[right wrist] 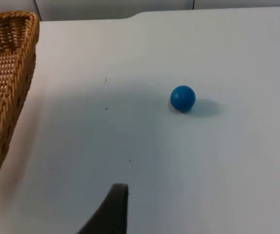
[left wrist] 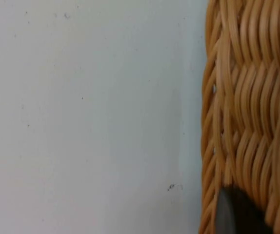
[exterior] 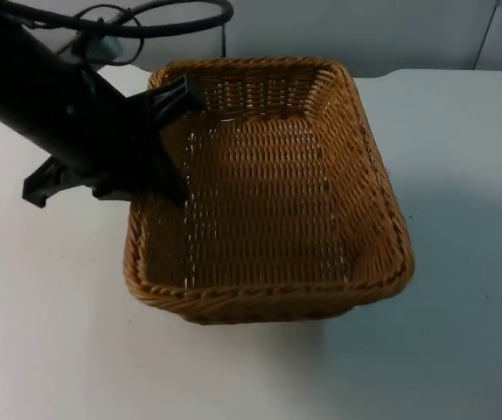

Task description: Pick up the basket with the left hand and place the ball into the basket with the right hand.

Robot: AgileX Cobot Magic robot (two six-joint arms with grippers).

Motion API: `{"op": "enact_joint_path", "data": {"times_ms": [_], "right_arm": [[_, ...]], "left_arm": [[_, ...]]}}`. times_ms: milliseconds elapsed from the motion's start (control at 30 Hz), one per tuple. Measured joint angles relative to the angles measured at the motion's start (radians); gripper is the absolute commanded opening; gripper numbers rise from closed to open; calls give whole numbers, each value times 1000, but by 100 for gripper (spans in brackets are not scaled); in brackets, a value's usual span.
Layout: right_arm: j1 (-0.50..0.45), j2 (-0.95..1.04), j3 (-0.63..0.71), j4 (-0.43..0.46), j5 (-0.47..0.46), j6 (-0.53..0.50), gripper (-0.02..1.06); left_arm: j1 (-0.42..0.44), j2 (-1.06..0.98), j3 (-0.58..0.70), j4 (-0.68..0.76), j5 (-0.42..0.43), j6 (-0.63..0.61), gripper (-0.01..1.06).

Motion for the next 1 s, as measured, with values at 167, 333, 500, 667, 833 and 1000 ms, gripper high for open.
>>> {"op": "enact_joint_path", "data": {"times_ms": [167, 333, 500, 667, 833, 1000], "right_arm": [[0, 0, 0, 0, 0, 0, 104], [0, 0, 0, 0, 0, 0, 104], [0, 0, 0, 0, 0, 0, 104], [0, 0, 0, 0, 0, 0, 104], [0, 0, 0, 0, 0, 0, 104], [0, 0, 0, 0, 0, 0, 104]], "left_arm": [[0, -74, 61, -1, 6, 15, 0], [0, -118, 96, -1, 21, 19, 0], [0, -122, 97, -1, 43, 19, 0], [0, -122, 97, -1, 50, 19, 0], [0, -122, 97, -1, 51, 19, 0], [0, -122, 97, -1, 54, 19, 0]]}}
